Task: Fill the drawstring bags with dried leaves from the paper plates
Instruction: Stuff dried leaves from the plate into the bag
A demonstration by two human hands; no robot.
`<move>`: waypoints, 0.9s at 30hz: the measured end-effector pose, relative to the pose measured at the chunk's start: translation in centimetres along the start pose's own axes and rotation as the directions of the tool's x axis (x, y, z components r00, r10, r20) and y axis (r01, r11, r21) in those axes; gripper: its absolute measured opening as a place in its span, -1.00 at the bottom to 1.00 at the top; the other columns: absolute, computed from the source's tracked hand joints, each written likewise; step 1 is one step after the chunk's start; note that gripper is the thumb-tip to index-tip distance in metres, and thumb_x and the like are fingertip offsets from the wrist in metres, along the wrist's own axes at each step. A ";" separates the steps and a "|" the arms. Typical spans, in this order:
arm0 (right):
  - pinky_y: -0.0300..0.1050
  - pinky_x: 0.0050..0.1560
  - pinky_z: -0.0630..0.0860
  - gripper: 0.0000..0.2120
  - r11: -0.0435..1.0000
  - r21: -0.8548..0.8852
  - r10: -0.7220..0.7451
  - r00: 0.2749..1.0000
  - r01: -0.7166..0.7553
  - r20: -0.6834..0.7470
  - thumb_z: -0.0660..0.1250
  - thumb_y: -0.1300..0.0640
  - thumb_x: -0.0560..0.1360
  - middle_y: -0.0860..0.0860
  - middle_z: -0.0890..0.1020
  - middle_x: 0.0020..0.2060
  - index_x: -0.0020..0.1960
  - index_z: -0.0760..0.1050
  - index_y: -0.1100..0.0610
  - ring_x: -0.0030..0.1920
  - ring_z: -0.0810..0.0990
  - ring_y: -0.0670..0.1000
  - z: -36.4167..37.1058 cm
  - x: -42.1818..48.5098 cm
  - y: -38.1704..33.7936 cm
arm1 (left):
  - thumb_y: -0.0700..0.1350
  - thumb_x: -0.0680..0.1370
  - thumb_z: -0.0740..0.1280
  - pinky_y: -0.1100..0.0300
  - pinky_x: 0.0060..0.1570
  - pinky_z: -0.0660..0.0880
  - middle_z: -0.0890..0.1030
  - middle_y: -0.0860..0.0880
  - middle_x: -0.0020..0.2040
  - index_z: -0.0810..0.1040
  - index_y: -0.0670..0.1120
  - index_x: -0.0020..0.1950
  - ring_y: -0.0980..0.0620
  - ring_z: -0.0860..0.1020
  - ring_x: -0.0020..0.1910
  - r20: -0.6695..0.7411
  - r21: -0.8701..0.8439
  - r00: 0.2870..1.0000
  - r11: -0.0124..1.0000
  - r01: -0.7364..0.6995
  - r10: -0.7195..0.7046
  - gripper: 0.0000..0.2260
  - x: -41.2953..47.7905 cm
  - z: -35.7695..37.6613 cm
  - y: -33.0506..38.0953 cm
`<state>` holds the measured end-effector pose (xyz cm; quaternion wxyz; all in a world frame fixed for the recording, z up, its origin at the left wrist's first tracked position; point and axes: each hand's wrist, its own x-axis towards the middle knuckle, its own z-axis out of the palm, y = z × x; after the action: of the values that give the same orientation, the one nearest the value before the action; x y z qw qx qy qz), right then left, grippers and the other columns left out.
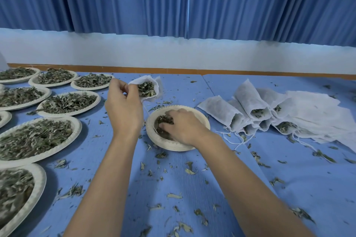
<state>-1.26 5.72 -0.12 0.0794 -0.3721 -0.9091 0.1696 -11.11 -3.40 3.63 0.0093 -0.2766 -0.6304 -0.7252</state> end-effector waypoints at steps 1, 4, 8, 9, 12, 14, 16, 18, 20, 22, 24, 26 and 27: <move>0.07 0.36 0.25 -0.47 1.000 0.007 -0.013 0.999 0.013 -0.041 0.17 -0.16 0.57 0.13 0.31 0.41 0.46 0.27 0.06 0.39 0.24 0.20 0.0 0.0 0.1 | -0.19 0.55 0.19 -0.22 -0.11 0.54 0.33 0.03 -0.40 0.25 -0.04 -0.28 0.16 0.35 -0.48 0.004 -0.011 1.000 1.000 0.007 -0.007 -0.77 0.1 0.0 0.0; 0.08 0.48 0.06 -0.45 0.997 0.013 -0.080 0.995 0.079 0.057 0.12 -0.17 0.59 0.06 0.11 0.53 0.51 0.16 -0.01 0.51 0.04 0.13 0.0 0.4 -0.2 | -0.18 0.54 0.22 -0.20 -0.09 0.54 0.37 0.08 -0.44 0.26 -0.05 -0.29 0.17 0.35 -0.48 0.024 0.001 0.999 0.999 0.035 -0.035 -0.77 0.1 0.3 -0.2; -0.03 0.33 0.29 -0.58 0.983 0.054 -0.183 0.976 0.178 0.120 0.11 -0.04 0.63 0.04 0.39 0.40 0.46 0.31 0.02 0.37 0.34 0.11 0.4 0.2 -0.4 | -0.18 0.53 0.23 -0.23 -0.13 0.52 0.32 0.04 -0.39 0.26 -0.04 -0.30 0.05 0.27 -0.42 0.046 0.040 0.998 0.999 0.033 -0.035 -0.76 -0.3 0.6 -0.1; -0.09 0.23 0.35 -0.63 0.980 0.070 -0.193 0.978 0.187 0.085 0.16 0.00 0.62 0.01 0.49 0.32 0.40 0.41 0.03 0.29 0.43 0.08 0.3 -0.2 -0.2 | -0.18 0.53 0.23 -0.23 -0.14 0.52 0.32 0.03 -0.39 0.26 -0.04 -0.30 0.04 0.27 -0.42 0.048 0.049 0.998 0.998 0.034 -0.036 -0.76 -0.4 0.6 -0.2; -0.09 0.12 0.48 -0.77 0.976 0.071 -0.207 0.978 0.205 0.007 0.30 0.13 0.55 -0.03 0.67 0.08 0.16 0.62 0.04 0.11 0.56 -0.01 -0.3 -1.2 0.6 | -0.19 0.53 0.22 -0.19 -0.17 0.52 0.32 0.02 -0.40 0.27 -0.04 -0.30 0.02 0.26 -0.43 0.048 0.071 0.998 0.997 0.034 -0.038 -0.77 -0.4 0.7 -0.3; -0.06 0.06 0.51 -0.80 0.971 0.103 -0.215 0.977 0.215 -0.011 0.33 0.18 0.51 -0.03 0.70 0.01 0.07 0.67 0.04 0.05 0.59 -0.03 -0.8 -1.7 1.0 | -0.20 0.53 0.21 -0.10 -0.26 0.46 0.32 0.01 -0.40 0.26 -0.04 -0.30 0.00 0.26 -0.42 0.051 0.088 0.999 0.996 0.014 -0.018 -0.77 -0.4 0.7 -0.4; -0.10 0.18 0.46 -0.75 0.971 0.121 -0.202 0.979 0.205 -0.040 0.33 0.11 0.52 -0.04 0.61 0.21 0.19 0.61 0.00 0.19 0.54 -0.02 -1.3 -2.0 1.3 | -0.20 0.53 0.20 -0.01 -0.32 0.34 0.34 0.00 -0.40 0.25 -0.03 -0.30 -0.02 0.28 -0.41 0.051 0.103 0.999 0.995 -0.005 0.000 -0.77 -0.4 0.7 -0.5; -0.14 0.30 0.33 -0.61 0.977 0.142 -0.154 0.987 0.160 -0.052 0.31 -0.02 0.54 -0.08 0.38 0.42 0.35 0.46 -0.05 0.38 0.38 -0.03 -2.0 -2.0 1.6 | -0.20 0.53 0.19 0.02 -0.33 0.31 0.34 0.00 -0.39 0.24 -0.03 -0.30 -0.02 0.30 -0.39 0.048 0.102 0.999 0.995 -0.006 0.002 -0.77 -0.4 0.7 -0.6; -0.13 0.35 0.22 -0.52 0.981 0.159 -0.119 0.992 0.109 0.052 0.32 -0.09 0.51 -0.07 0.26 0.49 0.41 0.37 -0.08 0.48 0.20 -0.08 -2.7 -2.0 1.6 | -0.20 0.53 0.19 0.02 -0.32 0.33 0.33 0.00 -0.39 0.24 -0.04 -0.30 -0.02 0.32 -0.38 0.047 0.111 0.999 0.994 -0.007 0.002 -0.77 -0.5 0.6 -0.6; -0.13 0.37 0.17 -0.50 0.992 0.096 -0.097 0.971 0.078 0.218 0.32 -0.10 0.51 -0.06 0.22 0.51 0.43 0.33 -0.12 0.51 0.10 -0.12 -3.1 -2.0 1.6 | -0.20 0.54 0.19 0.05 -0.34 0.32 0.35 -0.01 -0.38 0.25 -0.04 -0.30 -0.04 0.35 -0.37 0.057 0.125 0.998 0.992 -0.006 -0.002 -0.77 -0.5 0.7 -0.7; -0.25 0.19 0.24 -0.55 0.993 -0.016 -0.111 0.957 0.120 0.269 0.29 -0.05 0.54 -0.08 0.31 0.46 0.42 0.35 -0.12 0.44 0.25 -0.05 -3.0 -2.2 1.6 | -0.20 0.54 0.19 0.09 -0.37 0.29 0.36 -0.02 -0.38 0.25 -0.04 -0.29 -0.04 0.36 -0.37 0.071 0.134 0.997 0.991 0.000 -0.009 -0.77 -0.6 0.8 -0.7; -0.39 -0.08 0.21 -0.61 0.988 -0.036 -0.142 0.970 0.152 0.196 0.30 0.05 0.55 -0.09 0.48 0.35 0.37 0.43 -0.08 0.30 0.40 -0.03 -2.7 -2.4 1.5 | -0.19 0.54 0.20 0.10 -0.37 0.28 0.38 -0.02 -0.37 0.26 -0.05 -0.28 -0.02 0.34 -0.38 0.080 0.140 0.997 0.990 0.001 -0.012 -0.78 -0.7 0.9 -0.7; -0.41 -0.13 0.21 -0.62 0.987 -0.033 -0.153 0.976 0.160 0.153 0.32 0.09 0.54 -0.07 0.51 0.31 0.35 0.46 -0.06 0.27 0.43 -0.03 -2.6 -2.6 1.4 | -0.19 0.54 0.20 0.10 -0.36 0.28 0.38 -0.02 -0.37 0.26 -0.05 -0.28 -0.02 0.34 -0.39 0.083 0.142 0.997 0.990 -0.001 -0.011 -0.78 -0.7 0.9 -0.6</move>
<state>2.14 5.46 1.74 0.0157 -0.2874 -0.9425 0.1696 -10.40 -2.68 2.83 0.0007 -0.3036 -0.6811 -0.6663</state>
